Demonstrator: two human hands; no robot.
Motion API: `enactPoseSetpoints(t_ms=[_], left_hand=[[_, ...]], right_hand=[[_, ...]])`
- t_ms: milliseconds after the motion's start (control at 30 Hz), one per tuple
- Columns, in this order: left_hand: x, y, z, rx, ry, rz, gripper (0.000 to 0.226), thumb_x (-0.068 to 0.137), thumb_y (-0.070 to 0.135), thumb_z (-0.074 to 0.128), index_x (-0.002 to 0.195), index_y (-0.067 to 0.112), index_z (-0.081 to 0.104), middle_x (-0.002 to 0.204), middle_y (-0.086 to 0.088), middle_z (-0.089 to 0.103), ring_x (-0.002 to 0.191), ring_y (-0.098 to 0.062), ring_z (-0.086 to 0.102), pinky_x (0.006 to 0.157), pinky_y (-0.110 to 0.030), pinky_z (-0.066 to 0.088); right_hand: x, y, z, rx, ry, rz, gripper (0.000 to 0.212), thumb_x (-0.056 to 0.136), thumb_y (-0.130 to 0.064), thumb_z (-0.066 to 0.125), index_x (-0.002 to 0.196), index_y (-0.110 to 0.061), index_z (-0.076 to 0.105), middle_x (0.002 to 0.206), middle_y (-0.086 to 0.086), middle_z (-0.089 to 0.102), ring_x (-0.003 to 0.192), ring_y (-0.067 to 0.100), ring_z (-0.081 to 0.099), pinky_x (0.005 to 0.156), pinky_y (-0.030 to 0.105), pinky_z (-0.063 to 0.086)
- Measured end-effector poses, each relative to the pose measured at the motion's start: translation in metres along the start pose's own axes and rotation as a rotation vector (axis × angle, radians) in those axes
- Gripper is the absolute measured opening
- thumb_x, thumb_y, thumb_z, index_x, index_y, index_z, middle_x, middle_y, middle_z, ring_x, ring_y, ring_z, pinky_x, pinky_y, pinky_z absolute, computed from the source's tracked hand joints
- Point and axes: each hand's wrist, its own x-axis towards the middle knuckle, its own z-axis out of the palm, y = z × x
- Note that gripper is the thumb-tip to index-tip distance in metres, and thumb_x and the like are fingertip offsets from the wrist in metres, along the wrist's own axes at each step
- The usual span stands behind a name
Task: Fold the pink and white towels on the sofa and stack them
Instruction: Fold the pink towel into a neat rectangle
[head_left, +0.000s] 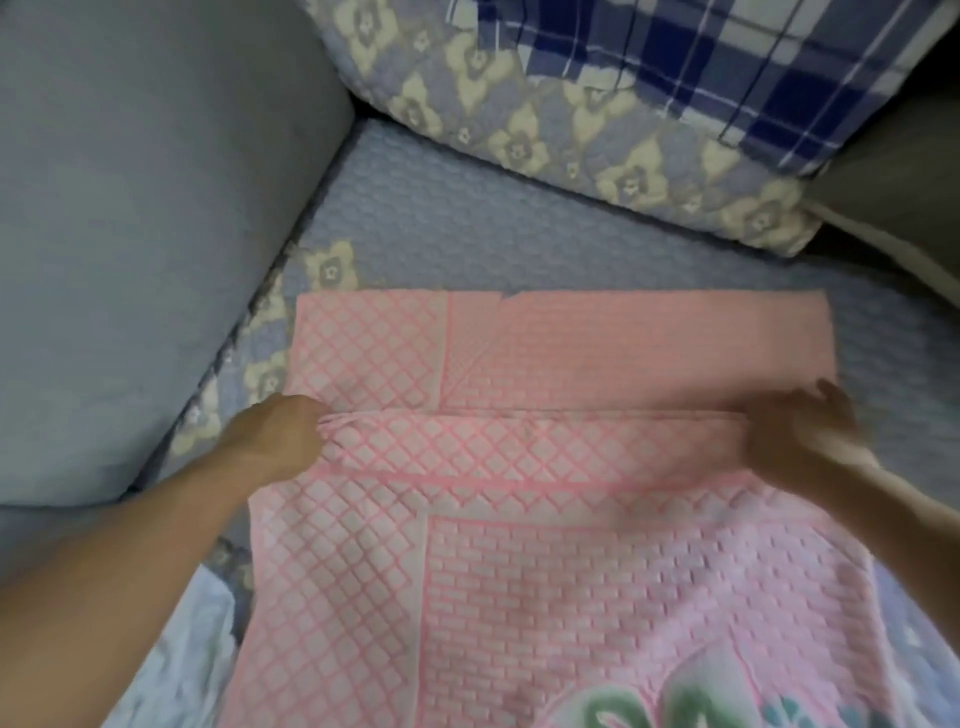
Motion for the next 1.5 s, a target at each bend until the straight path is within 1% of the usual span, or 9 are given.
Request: enactPoseSetpoints(t_ms=[167, 300, 400, 700, 867, 967, 1100, 1267, 1500], left_hand=[[0.031, -0.010, -0.056, 0.001, 0.106, -0.035, 0.057, 0.066, 0.059, 0.035, 0.101, 0.027, 0.068, 0.126, -0.012, 0.065, 0.109, -0.034, 0.063, 0.093, -0.039, 0.052], [0.068, 0.016, -0.088, -0.055, 0.385, -0.146, 0.037, 0.091, 0.044, 0.054, 0.115, 0.017, 0.062, 0.128, -0.020, 0.062, 0.114, -0.042, 0.061, 0.094, -0.046, 0.049], [0.103, 0.046, -0.066, 0.102, 0.317, -0.160, 0.056, 0.093, 0.052, 0.053, 0.137, 0.020, 0.045, 0.142, -0.017, 0.051, 0.132, -0.040, 0.047, 0.108, -0.049, 0.037], [0.144, 0.046, -0.035, 0.168, 0.566, -0.088, 0.041, 0.089, 0.029, 0.062, 0.118, 0.002, 0.049, 0.122, -0.031, 0.057, 0.116, -0.048, 0.053, 0.100, -0.055, 0.042], [0.092, 0.113, -0.014, -0.050, 0.774, 0.098, 0.076, 0.080, 0.025, 0.060, 0.151, 0.018, 0.033, 0.153, -0.028, 0.026, 0.142, -0.050, 0.022, 0.118, -0.062, 0.010], [0.009, 0.176, 0.044, -0.132, 0.762, 0.348, 0.070, 0.091, 0.034, 0.054, 0.156, 0.024, 0.030, 0.160, -0.024, 0.018, 0.148, -0.048, 0.015, 0.120, -0.059, 0.011], [-0.053, 0.194, 0.147, -0.058, 0.548, 0.404, 0.063, 0.097, 0.048, 0.041, 0.155, 0.024, 0.036, 0.163, -0.019, 0.021, 0.149, -0.045, 0.019, 0.118, -0.063, 0.017], [-0.039, 0.184, 0.174, 0.078, 0.415, 0.338, 0.071, 0.093, 0.056, 0.041, 0.156, 0.026, 0.031, 0.165, -0.016, 0.018, 0.152, -0.041, 0.013, 0.119, -0.064, 0.011], [-0.075, 0.191, 0.173, 0.003, 0.433, 0.319, 0.069, 0.095, 0.054, 0.034, 0.158, 0.026, 0.025, 0.165, -0.022, 0.011, 0.151, -0.047, 0.009, 0.119, -0.066, 0.007]], right_hand=[[-0.011, 0.014, -0.031, 0.241, 0.389, 0.020, 0.015, 0.062, -0.022, 0.052, 0.066, -0.009, 0.059, 0.068, 0.016, 0.064, 0.069, 0.035, 0.062, 0.078, 0.039, 0.040], [0.065, 0.013, -0.059, 0.146, 0.406, 0.211, 0.033, 0.071, -0.024, 0.045, 0.092, -0.013, 0.068, 0.104, 0.018, 0.067, 0.107, 0.037, 0.056, 0.106, 0.042, 0.027], [0.111, -0.011, -0.052, 0.027, 0.170, 0.224, 0.045, 0.088, -0.025, 0.050, 0.131, -0.015, 0.054, 0.140, 0.019, 0.051, 0.135, 0.039, 0.039, 0.118, 0.049, 0.019], [0.137, -0.014, -0.016, 0.084, 0.583, 0.106, 0.043, 0.079, -0.012, 0.033, 0.100, 0.013, 0.060, 0.105, 0.037, 0.054, 0.100, 0.048, 0.052, 0.099, 0.053, 0.035], [0.120, -0.040, -0.031, 0.425, 0.751, 0.348, 0.034, 0.087, -0.008, 0.039, 0.116, 0.002, 0.055, 0.127, 0.031, 0.051, 0.115, 0.046, 0.048, 0.109, 0.055, 0.032], [0.052, -0.072, -0.013, 0.647, 0.872, 0.134, 0.051, 0.088, -0.010, 0.051, 0.138, -0.005, 0.049, 0.152, 0.024, 0.036, 0.136, 0.044, 0.035, 0.117, 0.053, 0.024], [-0.072, -0.092, 0.071, 0.533, 0.581, -0.282, 0.055, 0.099, -0.032, 0.049, 0.152, -0.017, 0.042, 0.163, 0.014, 0.026, 0.152, 0.037, 0.018, 0.122, 0.055, 0.016], [-0.112, 0.025, 0.170, 0.473, 0.201, 0.285, 0.068, 0.097, -0.056, 0.030, 0.157, -0.024, 0.024, 0.166, 0.010, 0.017, 0.153, 0.031, 0.009, 0.123, 0.052, 0.014], [-0.165, 0.005, 0.173, 0.837, 0.152, 0.655, 0.061, 0.099, -0.049, 0.043, 0.145, -0.012, 0.034, 0.132, 0.021, 0.048, 0.121, 0.037, 0.045, 0.101, 0.049, 0.039]])
